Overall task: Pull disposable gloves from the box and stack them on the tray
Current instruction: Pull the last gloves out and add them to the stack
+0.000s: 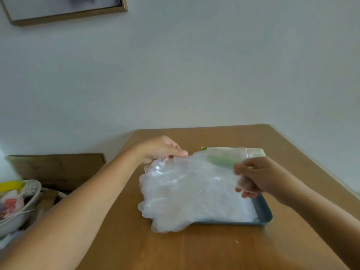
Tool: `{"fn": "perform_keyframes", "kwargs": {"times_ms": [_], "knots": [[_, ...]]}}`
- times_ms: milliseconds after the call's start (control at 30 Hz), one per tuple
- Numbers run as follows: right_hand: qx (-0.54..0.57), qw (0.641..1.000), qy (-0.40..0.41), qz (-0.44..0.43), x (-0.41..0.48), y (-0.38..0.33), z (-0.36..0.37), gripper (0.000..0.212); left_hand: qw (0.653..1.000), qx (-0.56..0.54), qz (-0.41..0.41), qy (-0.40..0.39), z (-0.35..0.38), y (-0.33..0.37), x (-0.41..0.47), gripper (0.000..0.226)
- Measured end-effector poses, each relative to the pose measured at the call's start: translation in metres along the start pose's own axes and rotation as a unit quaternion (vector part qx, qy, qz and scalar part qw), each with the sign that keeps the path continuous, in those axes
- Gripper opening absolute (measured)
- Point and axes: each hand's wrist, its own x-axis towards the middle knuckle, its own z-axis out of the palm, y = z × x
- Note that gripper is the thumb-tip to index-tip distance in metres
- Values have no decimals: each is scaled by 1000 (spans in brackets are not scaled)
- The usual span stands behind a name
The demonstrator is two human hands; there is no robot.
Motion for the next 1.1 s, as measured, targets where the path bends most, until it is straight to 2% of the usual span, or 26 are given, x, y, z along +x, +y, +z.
{"fn": "perform_keyframes", "kwargs": {"times_ms": [133, 233, 333, 400, 433, 467, 533, 633, 700, 733, 800, 833, 900, 967, 1033, 1067, 1100], "knots": [[-179, 984, 7, 15, 5, 30, 9, 41, 995, 88, -25, -35, 25, -8, 21, 25], [-305, 952, 26, 4, 8, 39, 17, 46, 986, 163, -34, -7, 33, -17, 32, 22], [-388, 919, 64, -18, 12, 46, 23, 47, 953, 274, -25, 126, 34, -17, 29, 24], [-406, 911, 69, -24, 12, 47, 26, 48, 932, 267, 60, 238, 40, -5, 17, 15], [-411, 909, 70, -26, 12, 47, 27, 49, 930, 225, 125, 261, 48, 3, 10, 9], [-416, 906, 69, -28, 13, 46, 27, 49, 931, 185, 187, 254, 58, 12, 2, 6], [-434, 898, 68, -32, 15, 48, 27, 48, 933, 161, 273, 169, 81, 22, -10, 8], [-454, 887, 73, -39, 14, 49, 26, 47, 935, 214, 282, 32, 113, 17, -16, 21], [-465, 877, 98, -65, 11, 46, 23, 41, 937, 233, 260, 2, 123, 9, -15, 26], [-464, 873, 118, -91, 9, 43, 21, 37, 943, 224, 246, -2, 125, 6, -16, 25], [-439, 865, 143, -196, 7, 41, 17, 31, 952, 200, 232, -6, 127, 3, -17, 22], [-418, 858, 126, -272, 8, 42, 16, 27, 953, 196, 233, -5, 127, 2, -18, 21], [-420, 838, 39, -347, 10, 44, 15, 14, 957, 187, 221, 5, 129, 1, -19, 20], [-441, 845, -52, -298, 14, 52, 15, 25, 958, 181, 221, 17, 131, -2, -18, 16], [-429, 866, -100, -237, 17, 59, 11, 41, 958, 180, 222, 10, 128, -5, -14, 15], [-424, 871, -111, -220, 18, 60, 8, 50, 957, 191, 218, -8, 126, -6, -10, 22], [-425, 873, -122, -206, 18, 59, 6, 59, 953, 214, 211, -33, 123, -7, -5, 37]]}}
